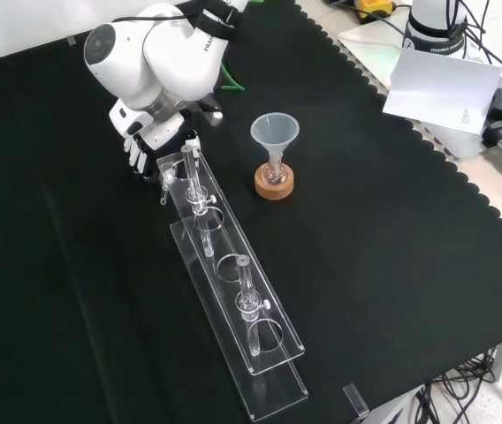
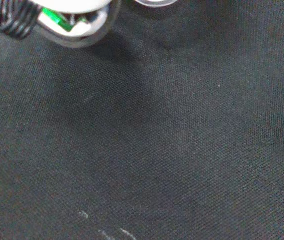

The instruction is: Pick up the weighing funnel.

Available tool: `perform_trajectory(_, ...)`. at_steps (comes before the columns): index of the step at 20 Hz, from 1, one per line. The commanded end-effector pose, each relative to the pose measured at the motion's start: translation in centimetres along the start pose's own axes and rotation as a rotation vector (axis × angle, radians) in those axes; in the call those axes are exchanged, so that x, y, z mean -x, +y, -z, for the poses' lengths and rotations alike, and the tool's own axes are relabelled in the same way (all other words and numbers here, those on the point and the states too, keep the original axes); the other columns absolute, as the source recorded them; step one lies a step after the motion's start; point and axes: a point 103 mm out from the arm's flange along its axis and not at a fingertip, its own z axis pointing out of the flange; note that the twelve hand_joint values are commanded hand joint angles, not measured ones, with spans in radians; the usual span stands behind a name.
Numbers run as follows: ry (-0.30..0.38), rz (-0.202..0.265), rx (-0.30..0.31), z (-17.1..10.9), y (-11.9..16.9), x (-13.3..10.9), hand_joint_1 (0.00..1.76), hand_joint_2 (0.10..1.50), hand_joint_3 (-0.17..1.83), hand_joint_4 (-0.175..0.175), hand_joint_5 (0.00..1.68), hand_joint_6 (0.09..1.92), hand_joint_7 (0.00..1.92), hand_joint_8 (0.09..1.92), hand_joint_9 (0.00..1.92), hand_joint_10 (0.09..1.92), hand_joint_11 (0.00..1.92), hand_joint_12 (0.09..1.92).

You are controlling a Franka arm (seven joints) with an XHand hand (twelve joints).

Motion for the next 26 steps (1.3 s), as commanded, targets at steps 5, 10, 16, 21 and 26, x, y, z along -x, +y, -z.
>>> perform_trajectory(5,-0.008,-0.023,-0.01,0.0,0.3,-0.3,0.92,0.62,0.61,0.031,0.79,0.78,0.55,0.7,0.77,0.53,0.58,1.24)
perform_trajectory(10,0.025,0.011,0.009,-0.6,0.3,1.5,1.01,0.81,0.4,0.139,1.04,0.81,0.57,0.71,0.81,0.52,0.61,1.22)
perform_trajectory(16,0.016,0.035,0.081,-0.4,-0.2,3.1,1.11,0.74,0.52,0.175,1.25,0.67,0.7,0.66,0.97,0.42,0.76,1.11)
perform_trajectory(21,0.0,0.025,0.081,1.7,-1.6,3.4,1.12,0.68,0.62,0.175,1.26,0.69,0.72,0.66,1.0,0.39,0.81,1.08)
perform_trajectory(26,-0.015,-0.008,0.075,3.9,-3.6,3.9,1.12,0.68,0.63,0.175,1.26,0.69,0.71,0.66,1.01,0.38,0.82,1.07)
